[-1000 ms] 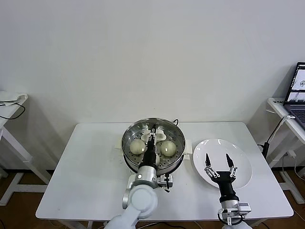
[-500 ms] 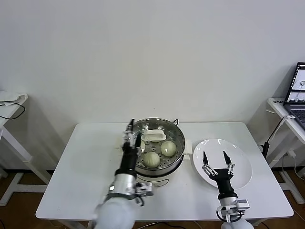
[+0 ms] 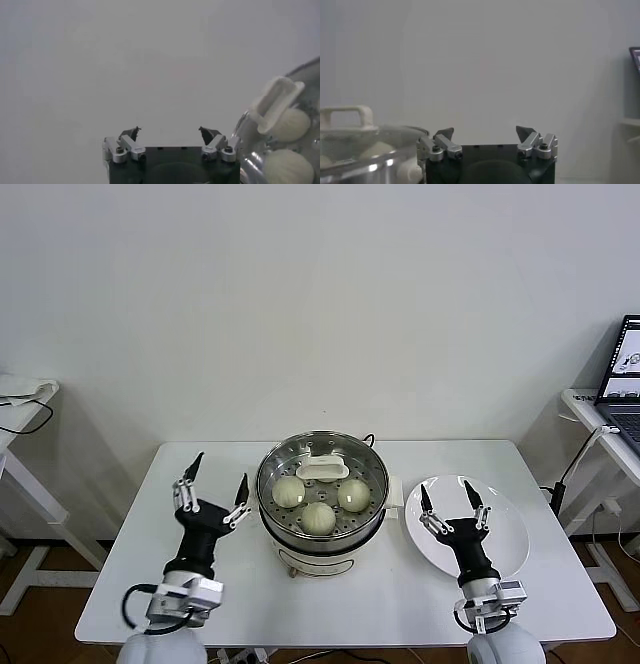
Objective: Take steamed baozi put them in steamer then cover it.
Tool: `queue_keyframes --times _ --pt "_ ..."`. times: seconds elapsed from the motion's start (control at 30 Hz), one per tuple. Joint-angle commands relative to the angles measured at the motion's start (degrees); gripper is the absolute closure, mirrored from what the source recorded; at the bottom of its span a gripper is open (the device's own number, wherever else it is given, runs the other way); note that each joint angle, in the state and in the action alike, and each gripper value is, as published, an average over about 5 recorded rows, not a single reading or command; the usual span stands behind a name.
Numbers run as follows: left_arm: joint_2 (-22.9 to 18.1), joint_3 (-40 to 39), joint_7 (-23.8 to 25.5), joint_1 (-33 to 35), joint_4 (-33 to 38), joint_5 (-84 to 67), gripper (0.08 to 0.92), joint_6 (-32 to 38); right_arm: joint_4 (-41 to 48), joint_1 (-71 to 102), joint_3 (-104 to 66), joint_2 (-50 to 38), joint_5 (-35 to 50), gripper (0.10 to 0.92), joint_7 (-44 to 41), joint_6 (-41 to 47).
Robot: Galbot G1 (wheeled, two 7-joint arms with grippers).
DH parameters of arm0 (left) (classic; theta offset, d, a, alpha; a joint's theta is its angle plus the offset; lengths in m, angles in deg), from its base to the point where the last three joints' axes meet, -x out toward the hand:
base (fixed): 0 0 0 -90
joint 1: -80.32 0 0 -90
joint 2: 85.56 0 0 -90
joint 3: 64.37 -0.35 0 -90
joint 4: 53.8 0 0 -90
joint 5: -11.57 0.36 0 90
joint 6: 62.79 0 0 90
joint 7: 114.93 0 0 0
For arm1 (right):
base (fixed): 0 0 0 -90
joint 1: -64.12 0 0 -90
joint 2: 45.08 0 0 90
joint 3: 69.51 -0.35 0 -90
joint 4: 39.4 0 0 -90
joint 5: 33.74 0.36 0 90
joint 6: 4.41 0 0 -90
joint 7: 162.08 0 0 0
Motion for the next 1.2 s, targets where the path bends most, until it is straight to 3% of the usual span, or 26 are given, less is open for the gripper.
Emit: queue_keyframes --times 0.03,1.2 --pt "-3.42 9.82 0.24 5.78 -0.69 -19.64 0.177 9.77 -3.79 0.17 0.92 -0.75 -0.23 0.203 0.3 4.18" --pt "-1.57 8.53 0.23 7.66 -1.22 -22.67 0.177 10.93 -7.46 6.24 -1.38 0.46 -2.35 0.203 1.7 3.19"
